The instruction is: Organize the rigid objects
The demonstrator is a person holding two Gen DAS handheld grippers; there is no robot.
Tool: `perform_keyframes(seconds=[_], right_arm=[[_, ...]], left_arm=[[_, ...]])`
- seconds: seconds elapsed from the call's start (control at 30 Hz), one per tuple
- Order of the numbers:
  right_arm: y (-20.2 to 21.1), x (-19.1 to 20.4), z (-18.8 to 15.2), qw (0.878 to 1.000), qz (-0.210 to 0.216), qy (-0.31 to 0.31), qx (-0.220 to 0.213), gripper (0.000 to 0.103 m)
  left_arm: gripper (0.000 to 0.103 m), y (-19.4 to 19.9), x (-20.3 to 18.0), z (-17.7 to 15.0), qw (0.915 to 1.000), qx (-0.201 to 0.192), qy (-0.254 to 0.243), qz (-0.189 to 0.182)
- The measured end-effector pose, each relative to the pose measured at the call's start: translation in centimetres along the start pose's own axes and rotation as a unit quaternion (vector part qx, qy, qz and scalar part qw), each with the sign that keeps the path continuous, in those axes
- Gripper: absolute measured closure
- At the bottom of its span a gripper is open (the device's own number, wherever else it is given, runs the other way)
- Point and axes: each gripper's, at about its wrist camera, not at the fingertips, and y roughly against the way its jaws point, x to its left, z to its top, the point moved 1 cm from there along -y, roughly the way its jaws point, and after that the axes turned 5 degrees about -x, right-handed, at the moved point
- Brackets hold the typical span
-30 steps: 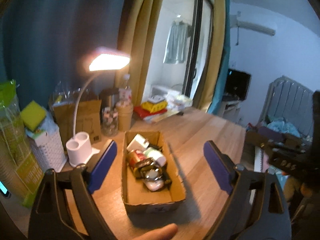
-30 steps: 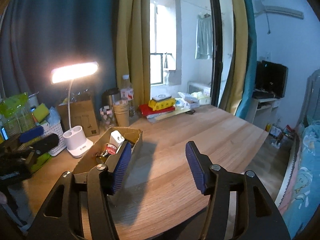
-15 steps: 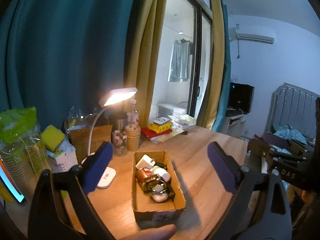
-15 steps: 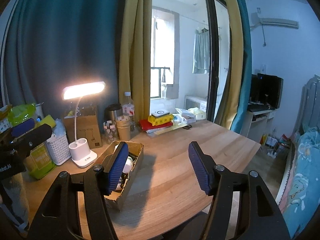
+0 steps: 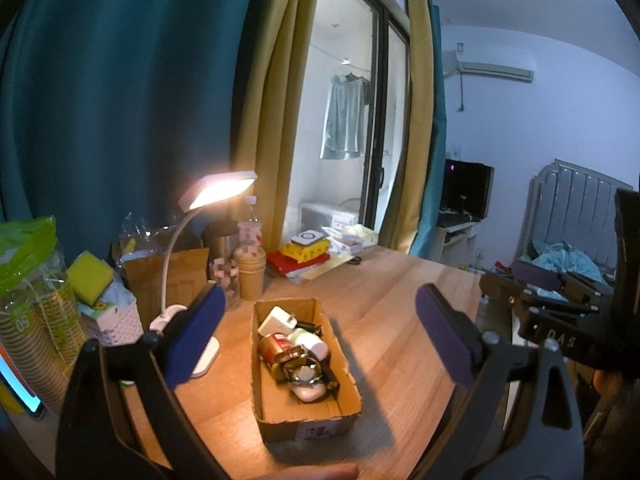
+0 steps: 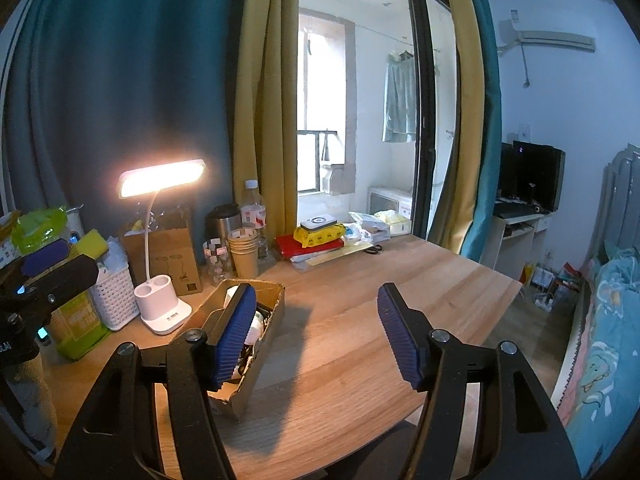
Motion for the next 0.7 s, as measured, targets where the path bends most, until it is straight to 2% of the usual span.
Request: perform_keyframes(seconds=[0.1, 0.33, 0.7], right_arm=[[0.04, -0.1, 0.0, 1.0, -0.002, -0.002, -0.005, 0.037], [-0.03, -0.02, -0.01, 1.0, -0.003, -0.001, -0.003, 0.037], [-0.19, 0.18, 0.07, 1.0, -0.001, 0.003, -0.002, 0.037]], left_arm=[[0.006, -0.23, -0.02, -0.02, 0.9998, 0.012, 0.005, -0.018], [0.006, -0.43, -0.22, -0.17, 0.9994, 0.018, 0.007, -0.028], [0.006, -0.32, -0.08, -0.06, 0.9997, 0.011, 0.005, -0.023]])
